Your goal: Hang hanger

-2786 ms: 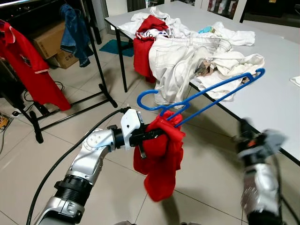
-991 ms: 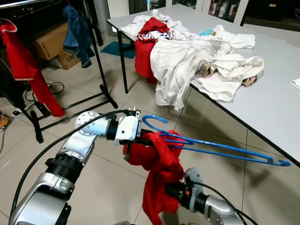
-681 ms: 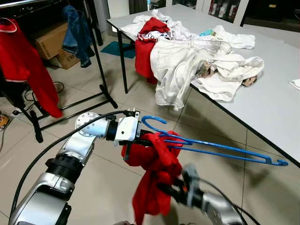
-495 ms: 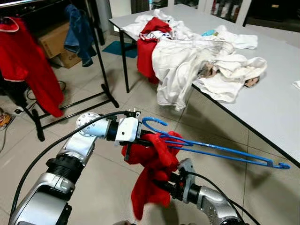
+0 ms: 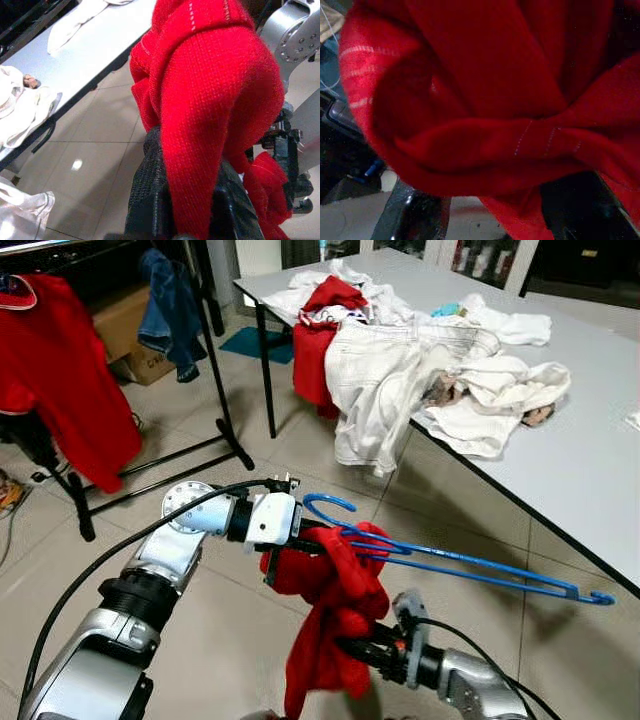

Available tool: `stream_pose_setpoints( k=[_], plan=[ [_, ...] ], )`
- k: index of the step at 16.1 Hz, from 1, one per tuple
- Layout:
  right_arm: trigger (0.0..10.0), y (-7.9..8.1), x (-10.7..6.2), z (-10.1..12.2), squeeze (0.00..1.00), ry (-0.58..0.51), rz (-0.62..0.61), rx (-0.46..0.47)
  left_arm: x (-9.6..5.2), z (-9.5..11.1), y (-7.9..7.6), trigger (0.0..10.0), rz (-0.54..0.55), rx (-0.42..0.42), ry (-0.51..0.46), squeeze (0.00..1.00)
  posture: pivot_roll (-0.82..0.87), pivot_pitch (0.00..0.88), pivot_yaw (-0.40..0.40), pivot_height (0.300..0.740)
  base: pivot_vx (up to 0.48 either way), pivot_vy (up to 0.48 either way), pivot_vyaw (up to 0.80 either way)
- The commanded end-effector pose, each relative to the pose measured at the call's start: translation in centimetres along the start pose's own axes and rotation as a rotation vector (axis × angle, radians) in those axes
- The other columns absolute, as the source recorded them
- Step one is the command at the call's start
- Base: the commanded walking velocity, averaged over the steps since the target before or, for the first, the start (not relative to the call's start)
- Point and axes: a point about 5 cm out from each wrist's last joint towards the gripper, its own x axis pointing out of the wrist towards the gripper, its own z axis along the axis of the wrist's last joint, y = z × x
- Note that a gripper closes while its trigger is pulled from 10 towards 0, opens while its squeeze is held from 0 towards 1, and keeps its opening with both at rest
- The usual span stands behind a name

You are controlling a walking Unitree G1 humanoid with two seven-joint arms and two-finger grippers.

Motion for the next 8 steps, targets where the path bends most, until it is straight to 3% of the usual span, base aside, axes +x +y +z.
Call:
stream_pose_setpoints(
  k=[1,5,8],
  plan=[
    [10.0,0.4,0.9,0.8,0.0,-0.022,0.013,-0.019,0.2,0.6,0.6,10.0,0.002,0.039,-0.001,0.0,-0.12,0.0,0.035,0.74,0.0,0.0,0.0],
    [10.0,0.7,1.6,1.4,0.0,-0.01,0.022,-0.011,0.3,0.5,0.7,10.0,0.004,0.038,-0.002,0.0,-0.12,0.0,0.037,0.74,0.0,0.0,0.0],
    [10.0,-0.5,-0.8,0.6,0.0,0.06,-0.013,-0.009,0.2,0.3,0.6,10.0,0.016,0.033,0.006,0.0,-0.12,0.0,0.036,0.74,0.0,0.0,0.0]
  ],
)
